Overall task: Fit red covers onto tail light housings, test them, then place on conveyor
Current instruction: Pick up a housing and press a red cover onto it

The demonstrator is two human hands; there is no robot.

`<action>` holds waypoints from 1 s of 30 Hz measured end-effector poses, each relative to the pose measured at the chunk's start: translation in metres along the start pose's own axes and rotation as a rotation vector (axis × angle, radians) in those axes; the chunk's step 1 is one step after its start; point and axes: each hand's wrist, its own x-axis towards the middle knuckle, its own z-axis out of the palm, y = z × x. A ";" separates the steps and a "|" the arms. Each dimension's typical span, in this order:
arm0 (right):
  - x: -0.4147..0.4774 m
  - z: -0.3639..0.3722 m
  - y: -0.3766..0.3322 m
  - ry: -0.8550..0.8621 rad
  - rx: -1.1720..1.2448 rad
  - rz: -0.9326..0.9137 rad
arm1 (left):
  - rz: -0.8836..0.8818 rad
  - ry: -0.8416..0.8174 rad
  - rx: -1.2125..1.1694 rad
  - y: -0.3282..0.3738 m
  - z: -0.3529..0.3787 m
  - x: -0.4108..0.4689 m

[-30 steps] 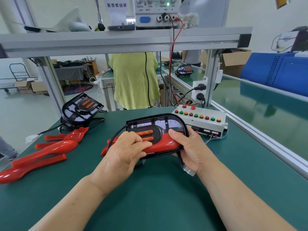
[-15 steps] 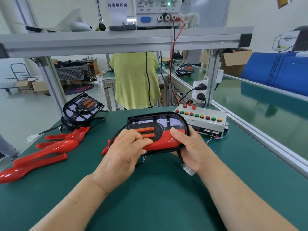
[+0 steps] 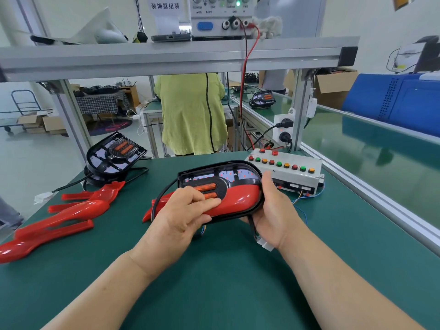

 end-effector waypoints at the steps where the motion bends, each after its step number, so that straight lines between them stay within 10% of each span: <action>1: 0.000 0.000 0.001 0.011 -0.001 -0.003 | -0.002 -0.001 -0.001 0.000 0.000 0.000; 30: -0.007 0.003 0.004 -0.116 -0.010 -0.171 | -0.009 0.047 -0.025 -0.003 0.011 -0.001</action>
